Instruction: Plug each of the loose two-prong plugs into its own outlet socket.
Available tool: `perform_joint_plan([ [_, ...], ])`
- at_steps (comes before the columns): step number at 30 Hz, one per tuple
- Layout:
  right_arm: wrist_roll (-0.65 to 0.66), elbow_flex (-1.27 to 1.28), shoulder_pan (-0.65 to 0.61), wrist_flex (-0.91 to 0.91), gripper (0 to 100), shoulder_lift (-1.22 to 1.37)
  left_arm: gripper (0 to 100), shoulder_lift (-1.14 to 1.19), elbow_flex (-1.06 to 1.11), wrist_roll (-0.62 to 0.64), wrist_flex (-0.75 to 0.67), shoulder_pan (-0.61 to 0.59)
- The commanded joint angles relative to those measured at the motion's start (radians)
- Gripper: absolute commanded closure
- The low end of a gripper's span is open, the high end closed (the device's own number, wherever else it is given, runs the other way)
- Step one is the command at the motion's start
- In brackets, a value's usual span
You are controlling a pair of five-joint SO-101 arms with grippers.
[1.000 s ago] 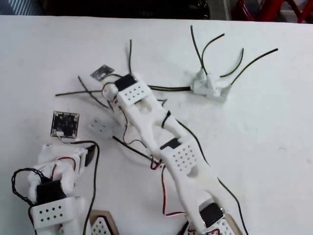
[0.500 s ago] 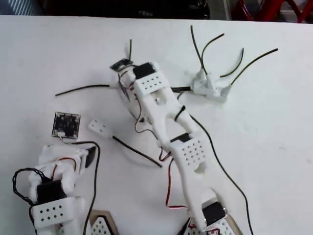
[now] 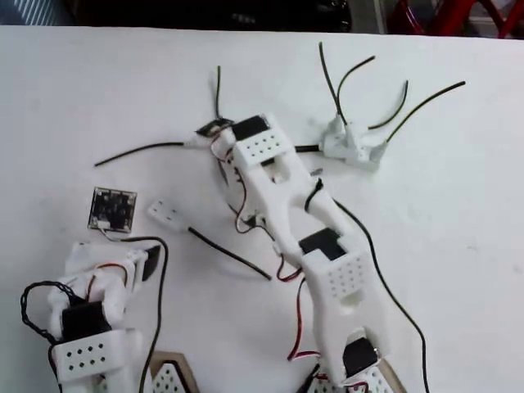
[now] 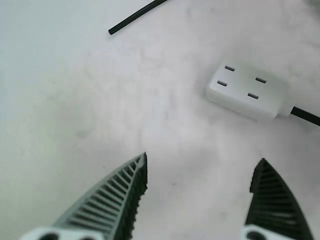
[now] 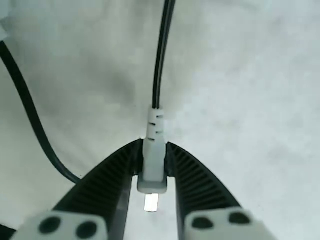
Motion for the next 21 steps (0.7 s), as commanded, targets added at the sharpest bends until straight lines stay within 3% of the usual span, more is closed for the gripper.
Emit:
perform_joint_plan([
  [1,0.054,0.072,-0.008,-0.074,98.1,-0.070,67,-0.018,-0.006,-0.008,-0.002,-0.010],
  [9,0.117,0.095,-0.036,-0.097,83.9,-0.076,67,-0.018,-0.006,-0.011,-0.002,-0.010],
  [15,0.118,0.094,-0.041,-0.110,86.4,-0.073,67,-0.018,-0.005,-0.012,-0.002,-0.010],
  [21,0.120,0.074,-0.008,-0.114,95.0,-0.070,67,-0.018,-0.005,-0.012,-0.002,-0.010],
])
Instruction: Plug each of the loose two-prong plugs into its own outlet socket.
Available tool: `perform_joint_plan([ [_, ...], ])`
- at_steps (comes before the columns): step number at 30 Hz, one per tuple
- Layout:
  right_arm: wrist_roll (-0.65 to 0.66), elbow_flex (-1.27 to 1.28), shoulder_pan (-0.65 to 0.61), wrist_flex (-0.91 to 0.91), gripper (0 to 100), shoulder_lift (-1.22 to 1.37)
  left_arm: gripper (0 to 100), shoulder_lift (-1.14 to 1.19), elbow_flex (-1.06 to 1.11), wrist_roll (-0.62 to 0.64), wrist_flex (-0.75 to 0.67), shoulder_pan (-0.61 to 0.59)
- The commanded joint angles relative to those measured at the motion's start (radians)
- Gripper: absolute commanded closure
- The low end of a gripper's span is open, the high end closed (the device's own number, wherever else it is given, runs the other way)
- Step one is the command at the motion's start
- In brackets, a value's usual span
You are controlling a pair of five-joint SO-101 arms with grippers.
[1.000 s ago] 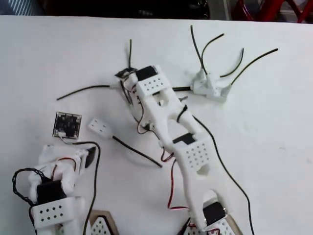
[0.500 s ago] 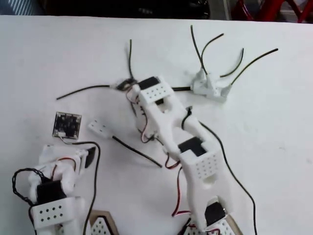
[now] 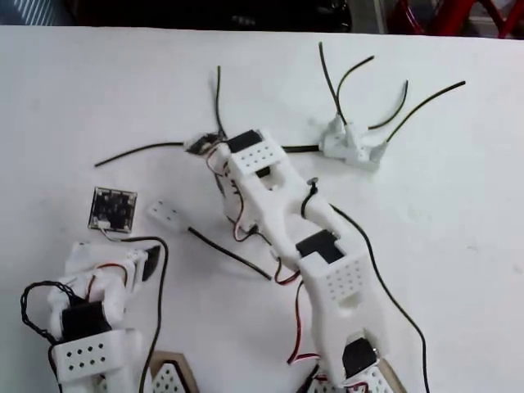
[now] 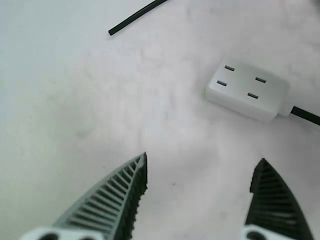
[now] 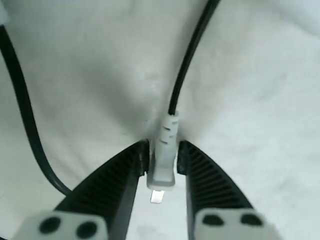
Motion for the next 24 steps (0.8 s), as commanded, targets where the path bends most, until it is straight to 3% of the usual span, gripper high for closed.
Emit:
perform_joint_plan([
  [1,0.009,-0.034,0.021,-0.001,95.8,-0.062,67,-0.018,-0.005,-0.008,-0.002,-0.010],
  [6,0.012,-0.034,0.028,0.007,98.2,-0.068,67,-0.018,-0.005,-0.008,-0.002,-0.010],
  [11,0.044,-0.097,0.007,0.142,98.1,-0.127,67,-0.018,-0.005,-0.008,-0.002,-0.010],
  [24,0.009,0.074,-0.082,0.209,98.1,-0.647,67,-0.018,-0.005,-0.008,-0.002,-0.010],
])
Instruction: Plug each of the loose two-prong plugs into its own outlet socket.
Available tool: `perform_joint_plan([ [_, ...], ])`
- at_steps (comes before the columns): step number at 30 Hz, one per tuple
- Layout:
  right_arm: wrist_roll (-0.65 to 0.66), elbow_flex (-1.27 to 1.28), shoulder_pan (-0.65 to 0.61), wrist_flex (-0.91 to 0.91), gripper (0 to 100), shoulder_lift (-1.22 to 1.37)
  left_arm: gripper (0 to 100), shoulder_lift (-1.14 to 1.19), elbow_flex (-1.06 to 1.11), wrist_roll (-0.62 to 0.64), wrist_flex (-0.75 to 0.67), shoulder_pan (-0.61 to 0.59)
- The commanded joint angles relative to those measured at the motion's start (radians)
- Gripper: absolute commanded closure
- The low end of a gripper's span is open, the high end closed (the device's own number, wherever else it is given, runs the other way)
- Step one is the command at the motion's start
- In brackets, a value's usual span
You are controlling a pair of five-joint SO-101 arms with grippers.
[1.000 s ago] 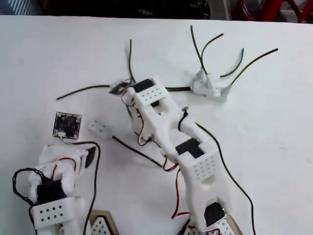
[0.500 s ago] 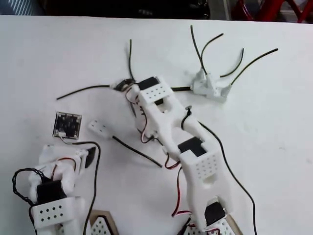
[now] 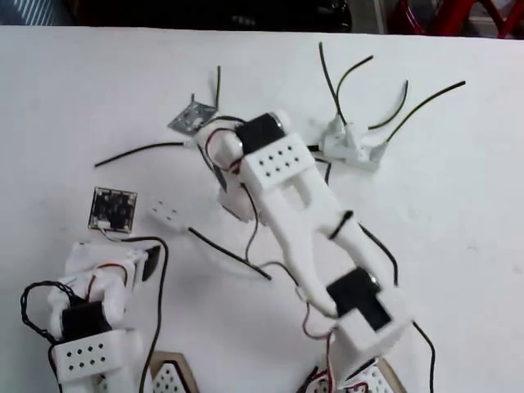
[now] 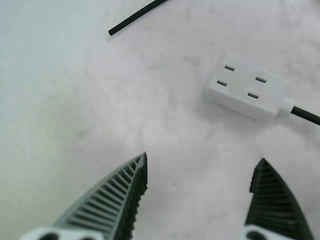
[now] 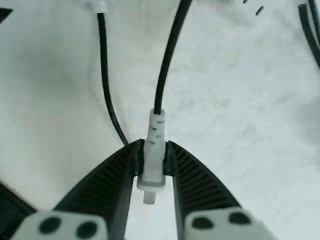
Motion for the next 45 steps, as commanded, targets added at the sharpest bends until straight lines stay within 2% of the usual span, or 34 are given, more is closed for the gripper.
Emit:
perform_joint_plan([
  [1,-0.051,0.054,-0.025,-0.005,98.1,-0.194,67,-0.018,-0.005,-0.008,-0.002,-0.010],
  [6,-0.121,0.196,-0.027,-0.140,98.1,-0.348,67,-0.018,-0.005,-0.003,-0.002,-0.008],
  [14,-0.201,0.592,-0.027,-0.561,98.1,-0.538,68,-0.018,-0.014,0.002,-0.002,-0.010],
  [17,-0.218,0.727,-0.041,-0.719,98.1,-0.604,67,-0.018,-0.052,0.080,0.002,-0.010],
  [21,-0.316,0.847,-0.088,-0.852,98.1,-0.687,67,-0.018,-0.097,0.144,-0.002,-0.007],
  [23,-0.334,0.890,-0.122,-0.885,98.1,-0.722,67,-0.018,-0.126,0.146,-0.008,-0.004],
  [27,-0.339,0.964,-0.168,-0.921,98.1,-0.799,67,-0.018,-0.130,0.150,-0.117,-0.004],
  [33,-0.341,1.125,-0.236,-1.017,98.1,-0.934,67,-0.018,-0.137,0.264,-0.207,0.076],
  [41,-0.338,1.307,-0.255,-1.089,98.1,-1.119,67,-0.018,-0.199,0.301,-0.201,0.236],
  [45,-0.339,1.332,-0.255,-1.087,98.1,-1.152,67,-0.018,-0.315,0.298,-0.109,0.295],
])
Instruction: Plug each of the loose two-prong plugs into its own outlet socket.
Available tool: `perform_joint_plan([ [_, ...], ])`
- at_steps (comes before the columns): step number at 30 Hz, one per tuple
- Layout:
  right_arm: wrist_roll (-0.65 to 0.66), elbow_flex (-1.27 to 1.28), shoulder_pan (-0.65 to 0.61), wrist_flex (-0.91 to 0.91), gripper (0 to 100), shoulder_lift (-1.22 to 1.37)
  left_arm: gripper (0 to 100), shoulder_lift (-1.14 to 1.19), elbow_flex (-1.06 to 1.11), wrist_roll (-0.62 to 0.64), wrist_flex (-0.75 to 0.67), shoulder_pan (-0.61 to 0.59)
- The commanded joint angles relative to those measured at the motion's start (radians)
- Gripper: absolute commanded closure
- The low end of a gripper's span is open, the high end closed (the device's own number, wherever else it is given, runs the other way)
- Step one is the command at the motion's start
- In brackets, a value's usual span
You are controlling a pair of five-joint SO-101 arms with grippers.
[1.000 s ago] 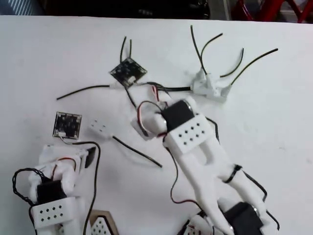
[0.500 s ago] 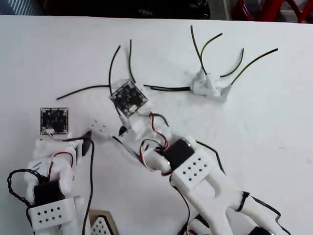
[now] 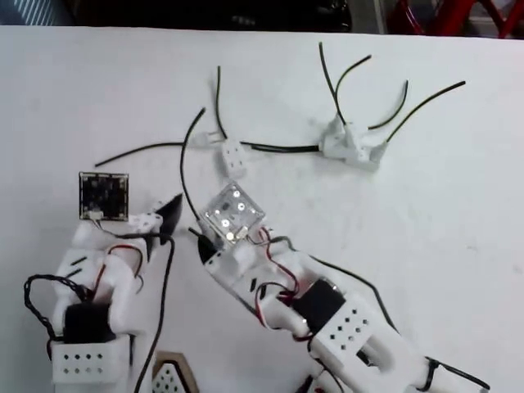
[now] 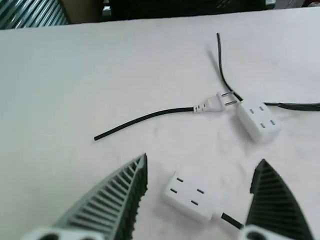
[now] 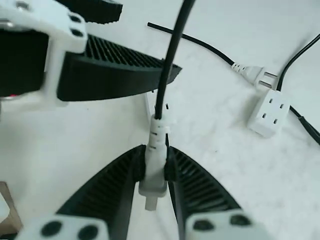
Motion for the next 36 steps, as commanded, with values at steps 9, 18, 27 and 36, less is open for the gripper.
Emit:
perform_joint_plan([
  [9,-0.009,-0.002,-0.008,-0.015,98.1,-0.044,67,-0.018,-0.264,0.002,0.221,0.271],
  [18,-0.006,0.009,0.001,-0.019,98.1,-0.042,67,-0.018,-0.264,-0.041,0.264,0.288],
  [27,-0.035,0.008,0.220,-0.117,98.1,-0.035,67,-0.004,-0.256,-0.114,0.391,0.001],
  [36,-0.091,0.011,0.282,-0.151,98.1,-0.033,60,0.397,-0.361,-0.123,0.400,-0.027],
])
